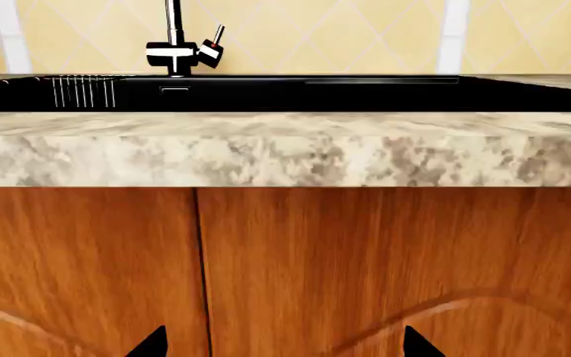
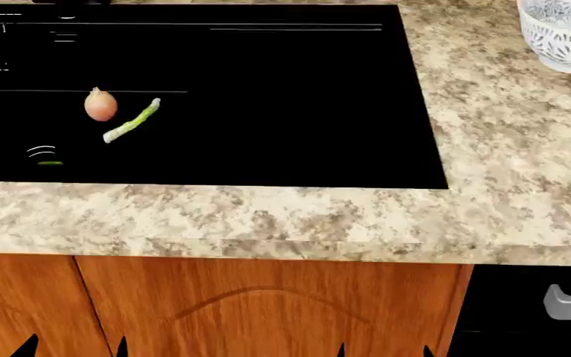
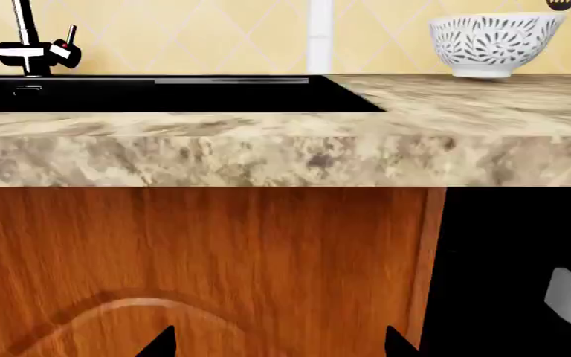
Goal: Pick the broccolis and asparaguss from the sink and place them in one bowl. Place the onion in the other bowl. Then turn off the sink faucet.
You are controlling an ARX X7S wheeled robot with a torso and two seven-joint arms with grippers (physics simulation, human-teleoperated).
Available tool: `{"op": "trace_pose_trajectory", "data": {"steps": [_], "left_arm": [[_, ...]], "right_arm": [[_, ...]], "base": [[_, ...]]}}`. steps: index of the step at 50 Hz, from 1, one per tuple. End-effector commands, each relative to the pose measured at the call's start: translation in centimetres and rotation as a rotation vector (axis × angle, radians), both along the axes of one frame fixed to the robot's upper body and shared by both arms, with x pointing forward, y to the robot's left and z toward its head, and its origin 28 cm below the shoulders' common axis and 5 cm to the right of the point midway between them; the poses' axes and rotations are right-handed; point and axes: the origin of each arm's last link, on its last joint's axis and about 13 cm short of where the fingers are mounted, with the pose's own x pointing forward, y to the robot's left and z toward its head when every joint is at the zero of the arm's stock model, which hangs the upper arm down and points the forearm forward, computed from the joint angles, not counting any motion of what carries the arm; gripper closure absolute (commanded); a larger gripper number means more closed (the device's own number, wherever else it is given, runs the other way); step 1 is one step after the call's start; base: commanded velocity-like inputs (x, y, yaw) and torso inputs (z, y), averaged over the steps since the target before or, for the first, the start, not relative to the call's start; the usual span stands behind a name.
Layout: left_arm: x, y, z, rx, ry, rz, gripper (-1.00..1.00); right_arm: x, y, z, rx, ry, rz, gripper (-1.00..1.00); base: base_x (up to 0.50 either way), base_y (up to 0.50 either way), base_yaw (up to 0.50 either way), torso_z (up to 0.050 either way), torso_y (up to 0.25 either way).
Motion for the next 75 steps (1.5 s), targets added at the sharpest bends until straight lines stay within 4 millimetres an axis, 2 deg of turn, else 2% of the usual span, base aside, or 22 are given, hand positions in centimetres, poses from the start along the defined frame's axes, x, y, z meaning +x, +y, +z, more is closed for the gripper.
{"op": "trace_pose_trajectory", "data": {"steps": [1, 24, 46, 65, 75], "left_arm": [[0.10, 0.10, -0.05, -0.015, 0.016, 0.008, -1.00], [0.51, -0.02, -0.21, -0.016, 0.041, 0.019, -1.00], [0.23, 0.35, -0.19, -0.013, 0.050, 0.024, -1.00], [0.28, -0.23, -0.04, -0.009, 0.046, 0.020, -1.00], [0.29, -0.14, -0.09, 0.005, 0.046, 0.032, -1.00]], "right_arm": [[-0.09, 0.10, -0.02, -0.006, 0.005, -0.001, -1.00], [0.04, 0.01, 0.02, -0.004, -0.005, -0.001, -1.00], [0.12, 0.05, 0.04, 0.007, -0.010, 0.017, -1.00], [0.13, 0.03, 0.02, 0.006, -0.007, 0.010, -1.00], [0.17, -0.01, 0.01, 0.008, -0.009, 0.001, -1.00]], "base": [[0.00, 0.00, 0.00, 0.000, 0.000], [0.00, 0.02, 0.00, 0.000, 0.000], [0.00, 0.47, 0.00, 0.000, 0.000], [0.00, 0.46, 0.00, 0.000, 0.000], [0.00, 0.03, 0.00, 0.000, 0.000]]}}
